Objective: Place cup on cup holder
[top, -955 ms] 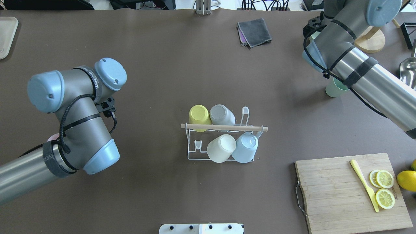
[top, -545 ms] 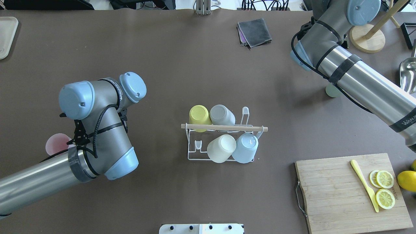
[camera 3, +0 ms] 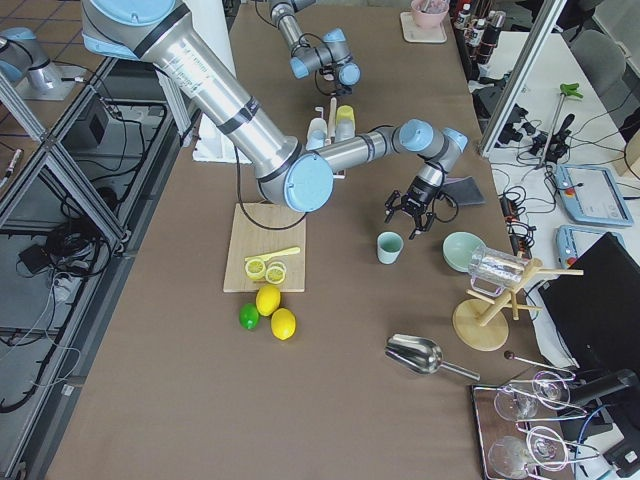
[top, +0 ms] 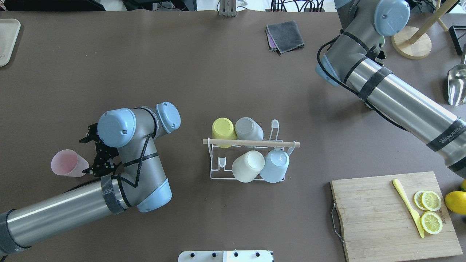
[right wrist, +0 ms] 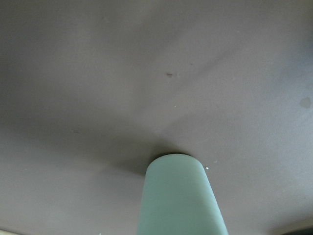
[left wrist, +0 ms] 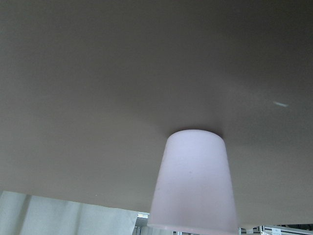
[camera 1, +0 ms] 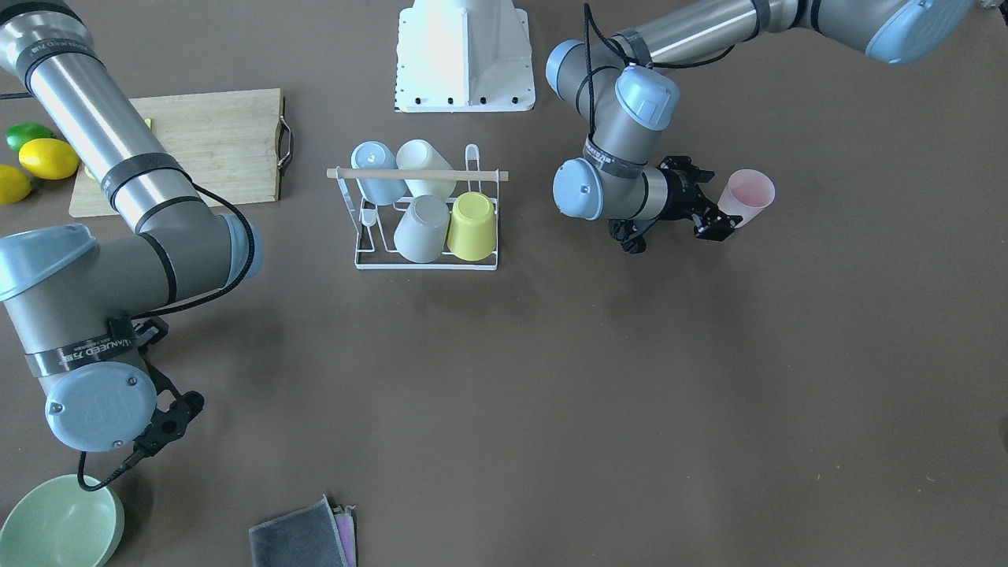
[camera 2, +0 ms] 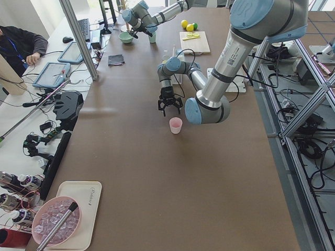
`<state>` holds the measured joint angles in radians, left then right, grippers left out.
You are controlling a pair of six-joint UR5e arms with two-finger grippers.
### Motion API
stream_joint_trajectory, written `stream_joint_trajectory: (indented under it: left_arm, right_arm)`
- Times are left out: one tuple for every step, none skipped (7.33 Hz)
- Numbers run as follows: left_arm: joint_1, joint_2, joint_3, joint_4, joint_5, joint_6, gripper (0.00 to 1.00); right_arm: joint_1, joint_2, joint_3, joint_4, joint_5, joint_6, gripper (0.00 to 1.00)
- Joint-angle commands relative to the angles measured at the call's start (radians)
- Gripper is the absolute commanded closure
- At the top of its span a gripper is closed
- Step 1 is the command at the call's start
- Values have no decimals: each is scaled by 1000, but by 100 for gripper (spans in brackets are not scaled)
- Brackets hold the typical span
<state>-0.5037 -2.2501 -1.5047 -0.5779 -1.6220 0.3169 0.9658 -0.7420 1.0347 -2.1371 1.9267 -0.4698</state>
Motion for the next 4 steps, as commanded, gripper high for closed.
stream_joint_trajectory:
  left_arm:
    - [17,17,3,-5,-1,2,2]
    - [17,29,-3,-7,-1,2,2]
    - [17,46,-6,-23,-1,2,2]
    - [17,56,-6,-42,-1,1,2]
  right_arm:
    - [-10,4,-30,-6,-64,-33,0]
    - [-24,24,-71,0,-78,-35,0]
    - [-32,44,-109,3,-87,-36,0]
    - [-36,44,-113,3,-91,-53,0]
